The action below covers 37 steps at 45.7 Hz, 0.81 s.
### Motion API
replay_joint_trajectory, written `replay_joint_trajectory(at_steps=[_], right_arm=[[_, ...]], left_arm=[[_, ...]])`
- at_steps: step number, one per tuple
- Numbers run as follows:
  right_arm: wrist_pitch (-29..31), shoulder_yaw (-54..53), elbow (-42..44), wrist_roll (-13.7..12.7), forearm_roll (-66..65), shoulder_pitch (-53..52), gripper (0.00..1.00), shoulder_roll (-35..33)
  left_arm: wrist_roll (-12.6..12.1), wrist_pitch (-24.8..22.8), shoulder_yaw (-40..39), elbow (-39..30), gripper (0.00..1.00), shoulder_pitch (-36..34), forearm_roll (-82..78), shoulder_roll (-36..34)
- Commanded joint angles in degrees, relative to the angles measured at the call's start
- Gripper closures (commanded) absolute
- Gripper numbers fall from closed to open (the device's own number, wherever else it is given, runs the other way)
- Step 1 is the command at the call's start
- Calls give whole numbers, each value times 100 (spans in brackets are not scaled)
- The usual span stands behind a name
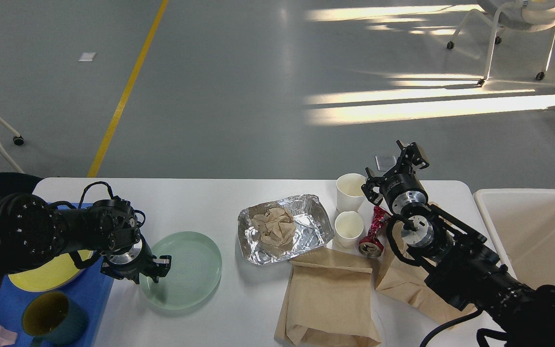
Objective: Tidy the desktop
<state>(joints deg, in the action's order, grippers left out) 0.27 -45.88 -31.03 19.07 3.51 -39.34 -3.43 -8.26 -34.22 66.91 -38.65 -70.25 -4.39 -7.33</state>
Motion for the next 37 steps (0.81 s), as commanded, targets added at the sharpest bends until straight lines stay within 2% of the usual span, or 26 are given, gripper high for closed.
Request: replay_joint_trajectory(at_steps=[1,10,15,37], right_arm=[[0,0,0,0,0,5,0,0],[0,0,0,0,0,5,0,0],[0,0,0,0,0,-4,0,0],[0,0,-8,0,0,5,0,0]], left_arm=[[-8,-129,-11,15,100,-15,8,-49],[-17,-216,-222,6,100,-121,8,-93],[-17,-365,-249,6,100,-314,8,-356],[-26,-1850,-468,15,100,-1386,-1,-866]])
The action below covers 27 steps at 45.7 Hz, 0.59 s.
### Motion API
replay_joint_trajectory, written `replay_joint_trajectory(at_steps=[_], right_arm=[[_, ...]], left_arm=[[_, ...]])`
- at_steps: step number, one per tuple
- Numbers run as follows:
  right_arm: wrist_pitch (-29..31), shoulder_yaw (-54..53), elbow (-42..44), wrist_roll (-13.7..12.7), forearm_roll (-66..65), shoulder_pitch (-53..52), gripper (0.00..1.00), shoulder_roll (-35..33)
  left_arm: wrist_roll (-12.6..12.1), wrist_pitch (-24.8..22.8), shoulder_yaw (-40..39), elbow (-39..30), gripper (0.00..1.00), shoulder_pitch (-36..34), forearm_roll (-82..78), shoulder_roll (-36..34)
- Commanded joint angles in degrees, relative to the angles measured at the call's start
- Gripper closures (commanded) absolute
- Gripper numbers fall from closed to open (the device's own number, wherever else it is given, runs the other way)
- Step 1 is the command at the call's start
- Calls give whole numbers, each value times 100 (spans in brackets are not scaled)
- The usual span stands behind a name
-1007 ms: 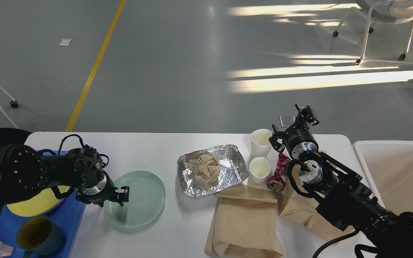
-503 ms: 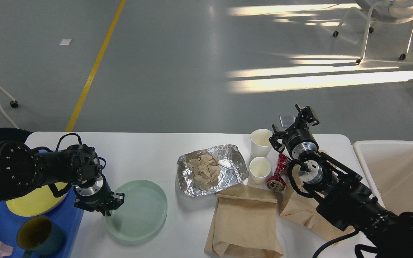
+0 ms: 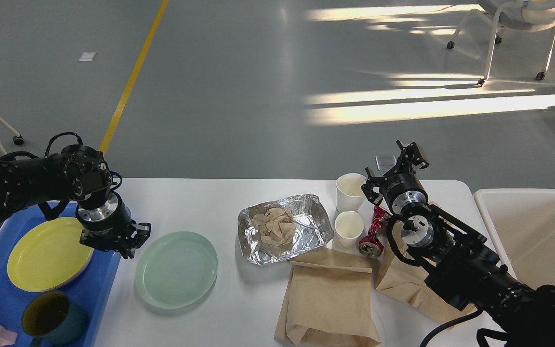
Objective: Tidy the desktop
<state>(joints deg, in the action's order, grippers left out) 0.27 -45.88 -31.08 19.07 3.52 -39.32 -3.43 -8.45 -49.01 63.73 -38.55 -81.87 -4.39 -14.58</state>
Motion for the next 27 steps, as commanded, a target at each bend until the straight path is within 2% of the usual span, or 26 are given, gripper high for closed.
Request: replay_joint_trajectory(at_steps=[1,7,14,17,27], right_arm=[[0,0,6,0,0,-5,0,0],[0,0,6,0,0,-5,0,0],[0,0,-3,0,0,3,0,0],[0,0,-3,0,9,-5,0,0],[0,0,-3,0,0,-5,0,0]], left_arm=[[-7,-433,-194,6,100,-285,0,-168],[-7,-583,-352,6,100,-347,0,-221],[-16,-320,-361,23,98,-180,-9,-168],[-16,-118,-361,23,88,-83,-9,-159],[-7,488,-361,23,40,75,-9,-150]])
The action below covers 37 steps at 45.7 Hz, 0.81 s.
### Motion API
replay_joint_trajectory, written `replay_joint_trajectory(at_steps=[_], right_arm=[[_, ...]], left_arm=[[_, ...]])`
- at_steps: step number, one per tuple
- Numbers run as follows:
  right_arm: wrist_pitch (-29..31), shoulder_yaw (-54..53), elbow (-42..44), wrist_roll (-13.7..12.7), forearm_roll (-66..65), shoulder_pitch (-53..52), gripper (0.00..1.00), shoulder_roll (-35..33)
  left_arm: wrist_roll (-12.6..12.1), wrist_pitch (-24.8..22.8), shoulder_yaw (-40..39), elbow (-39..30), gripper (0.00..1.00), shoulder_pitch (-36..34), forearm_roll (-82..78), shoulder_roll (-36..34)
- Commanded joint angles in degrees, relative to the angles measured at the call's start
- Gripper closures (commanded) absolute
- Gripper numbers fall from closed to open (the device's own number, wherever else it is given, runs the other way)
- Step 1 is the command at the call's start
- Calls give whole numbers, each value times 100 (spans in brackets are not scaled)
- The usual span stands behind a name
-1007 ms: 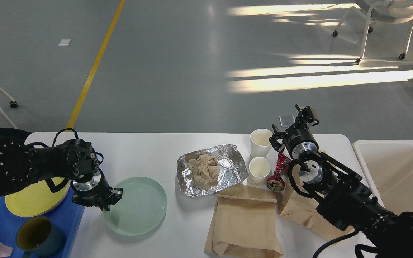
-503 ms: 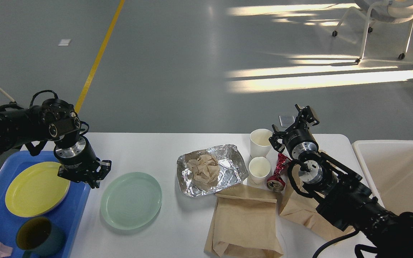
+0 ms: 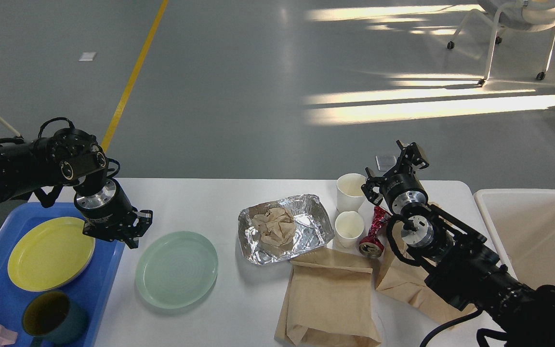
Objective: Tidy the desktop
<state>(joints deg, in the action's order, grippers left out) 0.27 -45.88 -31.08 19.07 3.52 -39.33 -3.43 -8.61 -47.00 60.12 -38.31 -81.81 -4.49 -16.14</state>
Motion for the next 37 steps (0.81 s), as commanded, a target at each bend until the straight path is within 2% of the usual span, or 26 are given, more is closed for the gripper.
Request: replay_joint_trajectory(at_steps=[1,4,10,16,25,33,37], right_arm=[[0,0,-4,0,0,-4,0,0],[0,0,-4,0,0,4,0,0],[0,0,5,0,0,4,0,0],[0,0,-4,0,0,4,0,0],[0,0,-4,0,0,-4,0,0],[0,0,5,0,0,4,0,0],[0,0,5,0,0,-4,0,0]], left_arm=[[9,314,8,-1,36,86,0,6],[9,332,17,-10,21,95,0,-3],[9,253,79,-80,6,16,0,-21],[9,191,201,-291,5,-159,-8,-56],[44,-11,957,-862,4,-968,-8,-30],[52,-800,1081,-986,4,-1399,-8,-65],[52,-800,1133,-986,4,-1531,-8,-65]])
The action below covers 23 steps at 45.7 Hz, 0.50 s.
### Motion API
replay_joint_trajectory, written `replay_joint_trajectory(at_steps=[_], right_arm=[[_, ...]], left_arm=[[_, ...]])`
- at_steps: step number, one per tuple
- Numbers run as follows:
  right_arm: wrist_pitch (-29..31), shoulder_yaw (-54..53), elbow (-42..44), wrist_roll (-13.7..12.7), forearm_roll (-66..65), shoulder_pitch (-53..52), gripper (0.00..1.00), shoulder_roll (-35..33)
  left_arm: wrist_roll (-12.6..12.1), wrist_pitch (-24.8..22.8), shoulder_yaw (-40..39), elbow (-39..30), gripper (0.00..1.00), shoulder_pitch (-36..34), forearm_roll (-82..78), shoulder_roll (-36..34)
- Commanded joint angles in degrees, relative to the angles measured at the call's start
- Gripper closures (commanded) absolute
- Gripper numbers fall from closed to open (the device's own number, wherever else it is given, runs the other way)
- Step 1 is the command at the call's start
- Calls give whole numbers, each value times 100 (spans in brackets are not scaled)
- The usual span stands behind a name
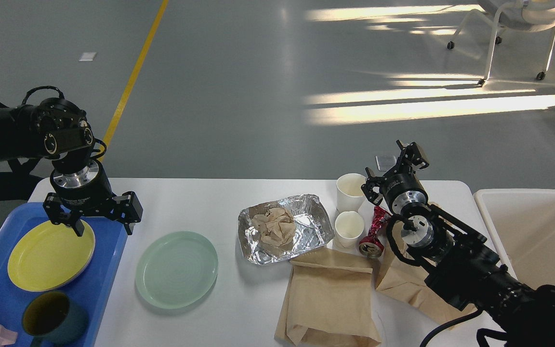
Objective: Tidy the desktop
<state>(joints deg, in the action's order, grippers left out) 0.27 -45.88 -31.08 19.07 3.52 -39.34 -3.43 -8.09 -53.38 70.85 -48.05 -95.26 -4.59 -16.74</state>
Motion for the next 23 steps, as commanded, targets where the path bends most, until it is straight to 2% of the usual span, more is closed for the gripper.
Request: replay_joint_trajectory(at_steps=[1,17,23], right_arm=[[0,0,-3,0,0,-3,0,0],[0,0,-3,0,0,5,0,0],[0,0,-3,0,0,-3,0,0]], left_arm=[[0,-162,69,-3,4,-186,2,-5],[-52,-137,52,94,4,385,-42,285],[-52,845,25,129,4,605,-42,320]])
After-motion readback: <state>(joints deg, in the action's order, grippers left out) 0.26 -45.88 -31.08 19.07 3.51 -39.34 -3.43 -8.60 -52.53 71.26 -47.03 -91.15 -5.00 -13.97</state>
